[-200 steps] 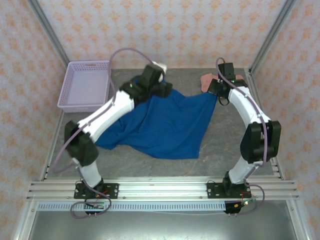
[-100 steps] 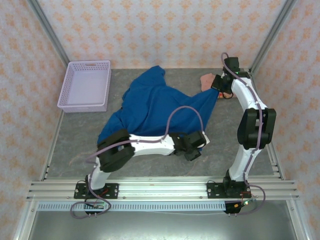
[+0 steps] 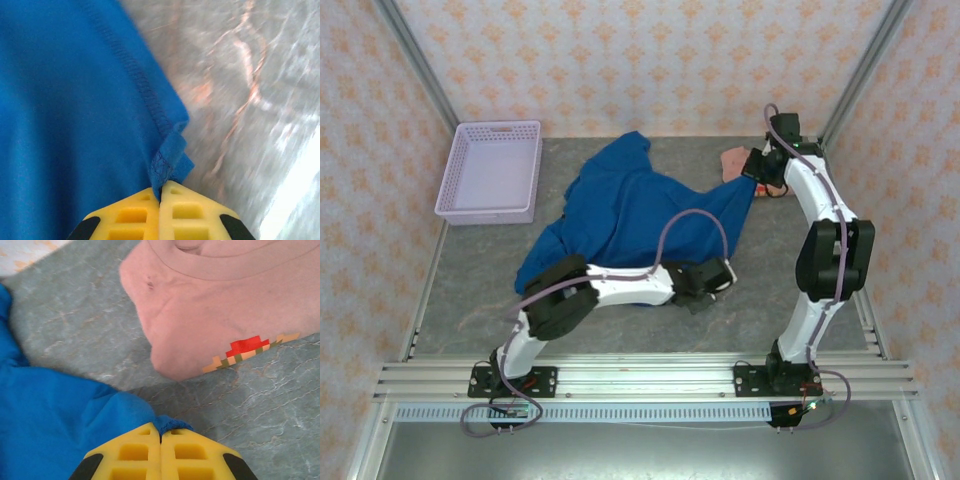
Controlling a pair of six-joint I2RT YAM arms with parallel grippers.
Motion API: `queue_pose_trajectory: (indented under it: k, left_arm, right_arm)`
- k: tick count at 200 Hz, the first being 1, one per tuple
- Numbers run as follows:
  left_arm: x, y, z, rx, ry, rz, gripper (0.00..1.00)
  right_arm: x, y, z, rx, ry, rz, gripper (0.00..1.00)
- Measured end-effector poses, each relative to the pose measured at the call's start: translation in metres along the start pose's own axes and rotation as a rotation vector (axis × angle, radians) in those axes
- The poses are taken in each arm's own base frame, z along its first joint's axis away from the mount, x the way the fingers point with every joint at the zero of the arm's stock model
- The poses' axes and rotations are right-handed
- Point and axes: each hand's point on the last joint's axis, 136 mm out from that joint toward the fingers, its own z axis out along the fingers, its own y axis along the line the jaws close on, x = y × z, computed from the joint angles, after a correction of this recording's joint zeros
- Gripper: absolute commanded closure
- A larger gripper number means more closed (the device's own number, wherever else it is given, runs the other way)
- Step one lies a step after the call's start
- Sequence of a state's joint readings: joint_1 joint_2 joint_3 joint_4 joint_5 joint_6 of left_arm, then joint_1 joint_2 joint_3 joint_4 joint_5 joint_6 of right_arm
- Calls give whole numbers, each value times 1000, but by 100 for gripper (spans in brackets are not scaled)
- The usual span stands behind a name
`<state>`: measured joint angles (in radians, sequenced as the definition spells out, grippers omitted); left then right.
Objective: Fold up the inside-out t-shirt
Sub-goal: Flatten out the T-shirt at the center of the table.
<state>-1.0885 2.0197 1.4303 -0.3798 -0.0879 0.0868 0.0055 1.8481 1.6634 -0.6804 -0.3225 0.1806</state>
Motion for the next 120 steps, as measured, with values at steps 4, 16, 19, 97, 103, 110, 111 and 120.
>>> queue_pose_trajectory:
  k: [4, 16, 19, 97, 103, 110, 111, 120]
  left_arm:
    - [-1, 7, -12, -5, -13, -11, 100]
    - [-17, 37, -65, -25, -113, -70, 100]
    - [-22, 44, -80, -31, -145, -86, 100]
    - [-56, 225, -512, -332, -1085, -469, 100]
    - [-55, 227, -521, -340, -1094, -470, 100]
    - [-54, 230, -532, -353, -1101, -469, 100]
    - [-54, 230, -533, -354, -1102, -469, 100]
    - [-52, 232, -544, -366, -1107, -468, 100]
  right_arm:
    - [-2, 3, -8, -12, -16, 11, 100]
    - [-9, 13, -35, -56, -71, 39, 100]
    - [-12, 16, -43, -67, -89, 42, 100]
    - [-46, 86, -403, -571, -885, 101, 100]
    - [-42, 88, -422, -598, -917, 96, 100]
    - [-38, 90, -443, -626, -953, 90, 100]
    - [-37, 90, -447, -631, -961, 87, 100]
    - [-32, 92, -472, -662, -1002, 75, 100]
